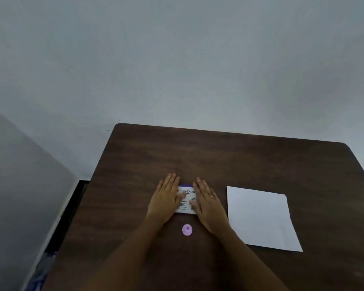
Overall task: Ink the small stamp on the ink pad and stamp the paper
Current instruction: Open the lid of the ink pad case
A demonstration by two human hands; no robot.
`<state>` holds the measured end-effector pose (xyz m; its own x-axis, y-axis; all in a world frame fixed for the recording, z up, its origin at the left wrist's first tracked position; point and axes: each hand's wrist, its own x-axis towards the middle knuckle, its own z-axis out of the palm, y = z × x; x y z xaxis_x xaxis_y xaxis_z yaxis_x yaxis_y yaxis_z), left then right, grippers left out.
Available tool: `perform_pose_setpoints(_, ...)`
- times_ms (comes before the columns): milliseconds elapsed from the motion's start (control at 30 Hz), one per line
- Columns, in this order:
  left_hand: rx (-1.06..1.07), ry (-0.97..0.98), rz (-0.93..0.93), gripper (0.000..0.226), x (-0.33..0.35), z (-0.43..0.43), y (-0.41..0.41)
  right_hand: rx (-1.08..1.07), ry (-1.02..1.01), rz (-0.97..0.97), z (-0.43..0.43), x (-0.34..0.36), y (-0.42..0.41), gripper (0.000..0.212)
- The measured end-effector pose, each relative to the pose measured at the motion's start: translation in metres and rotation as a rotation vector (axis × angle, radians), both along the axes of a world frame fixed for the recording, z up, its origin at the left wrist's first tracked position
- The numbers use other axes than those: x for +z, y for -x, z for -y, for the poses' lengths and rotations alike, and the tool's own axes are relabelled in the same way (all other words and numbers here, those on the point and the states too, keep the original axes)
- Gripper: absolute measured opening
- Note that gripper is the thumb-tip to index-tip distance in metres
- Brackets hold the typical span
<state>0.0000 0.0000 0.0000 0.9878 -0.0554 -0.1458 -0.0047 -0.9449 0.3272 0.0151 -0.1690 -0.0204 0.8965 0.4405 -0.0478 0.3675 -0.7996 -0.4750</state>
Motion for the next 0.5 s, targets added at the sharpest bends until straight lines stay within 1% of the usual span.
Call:
perform_pose_setpoints(100,-0.054,0.111,-0.044,0.065,-0.001,-0.014,0.006,0.102,0.056,-0.042,0.006,0.001,0.001,0.067)
perform_pose_setpoints(133,-0.068,0.165,-0.046,0.07,-0.002,-0.022,0.009,0.129,0.06,-0.06,0.009,0.001,0.0,0.071)
perform_pose_setpoints(233,-0.115,0.281,-0.154,0.089,-0.003,-0.039,0.014,0.2,0.068,-0.135,0.015,0.007,-0.008,0.081)
perform_pose_setpoints(333,-0.149,0.289,-0.243,0.104,-0.006,-0.054,0.016,0.239,0.053,-0.202,0.02,0.011,-0.014,0.087)
perform_pose_setpoints(500,-0.164,0.287,-0.225,0.102,-0.006,-0.057,0.013,0.218,-0.009,-0.219,0.021,0.012,-0.013,0.085)
